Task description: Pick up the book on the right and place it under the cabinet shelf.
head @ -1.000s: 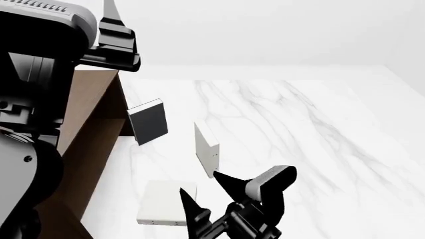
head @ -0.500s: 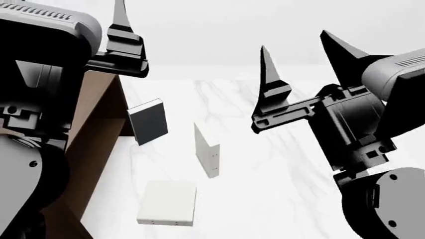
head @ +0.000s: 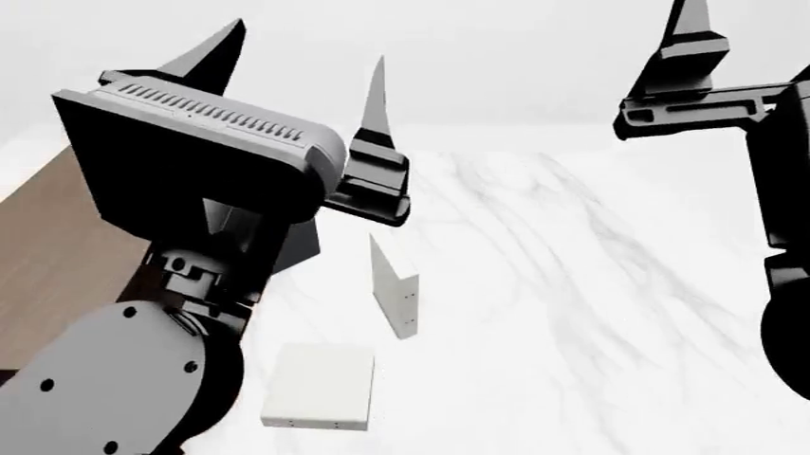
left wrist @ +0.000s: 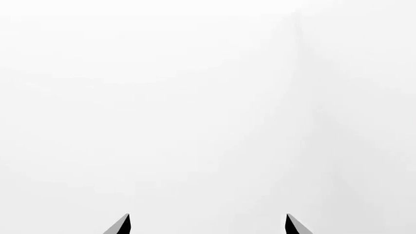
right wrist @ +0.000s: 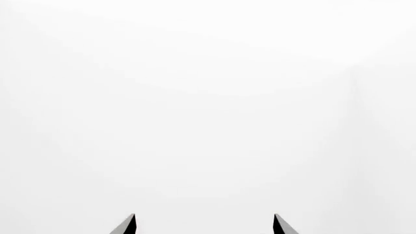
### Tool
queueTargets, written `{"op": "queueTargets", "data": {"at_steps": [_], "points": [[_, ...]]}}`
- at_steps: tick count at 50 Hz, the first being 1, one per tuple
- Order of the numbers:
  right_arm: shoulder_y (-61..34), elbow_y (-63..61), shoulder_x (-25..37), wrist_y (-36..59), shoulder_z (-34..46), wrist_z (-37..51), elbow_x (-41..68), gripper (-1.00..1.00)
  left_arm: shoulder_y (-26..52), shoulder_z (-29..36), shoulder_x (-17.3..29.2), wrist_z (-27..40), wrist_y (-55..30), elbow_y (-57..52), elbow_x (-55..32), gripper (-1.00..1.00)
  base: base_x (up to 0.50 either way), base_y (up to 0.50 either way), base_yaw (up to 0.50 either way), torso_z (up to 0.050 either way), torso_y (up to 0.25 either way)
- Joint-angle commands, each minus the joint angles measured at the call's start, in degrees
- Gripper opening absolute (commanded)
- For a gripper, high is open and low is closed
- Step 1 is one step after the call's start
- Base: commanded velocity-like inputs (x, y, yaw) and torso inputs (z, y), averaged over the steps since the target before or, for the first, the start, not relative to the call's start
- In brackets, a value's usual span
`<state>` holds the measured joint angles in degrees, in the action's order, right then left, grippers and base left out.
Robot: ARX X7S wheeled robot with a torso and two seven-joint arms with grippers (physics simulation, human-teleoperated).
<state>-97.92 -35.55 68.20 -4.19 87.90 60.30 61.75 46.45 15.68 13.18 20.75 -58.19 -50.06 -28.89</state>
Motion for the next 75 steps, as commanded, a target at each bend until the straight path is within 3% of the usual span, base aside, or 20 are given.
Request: {"op": "queueTargets", "data": {"at_steps": [1, 20, 46, 75], "points": [[0.8, 1.3, 1.5, 0.0, 0.2, 0.2, -1.0, 1.0, -6.1, 4.9, -1.1, -0.1, 4.7, 0.4, 0.8, 1.0, 0.0, 0.0, 0.0, 0.0, 0.0], [1.3, 3.2, 3.2, 1.2, 0.3, -0.3, -2.1, 1.0, -18.3, 14.3, 1.5, -3.5, 16.9, 4.6, 5.4, 1.0, 0.0, 0.0, 0.0, 0.0, 0.0], [2.1, 4.2, 2.2, 2.3, 0.1, -0.4, -1.7, 1.0, -27.5, 22.1, 2.5, -3.9, 27.3, 8.5, 10.1, 1.0, 0.0, 0.0, 0.0, 0.0, 0.0], [2.5, 5.3, 0.6, 3.2, -0.4, -0.6, -1.3, 1.0, -30.1, 25.2, 3.5, -3.6, 31.2, 9.5, 12.2, 1.0, 0.0, 0.0, 0.0, 0.0, -0.193]]}}
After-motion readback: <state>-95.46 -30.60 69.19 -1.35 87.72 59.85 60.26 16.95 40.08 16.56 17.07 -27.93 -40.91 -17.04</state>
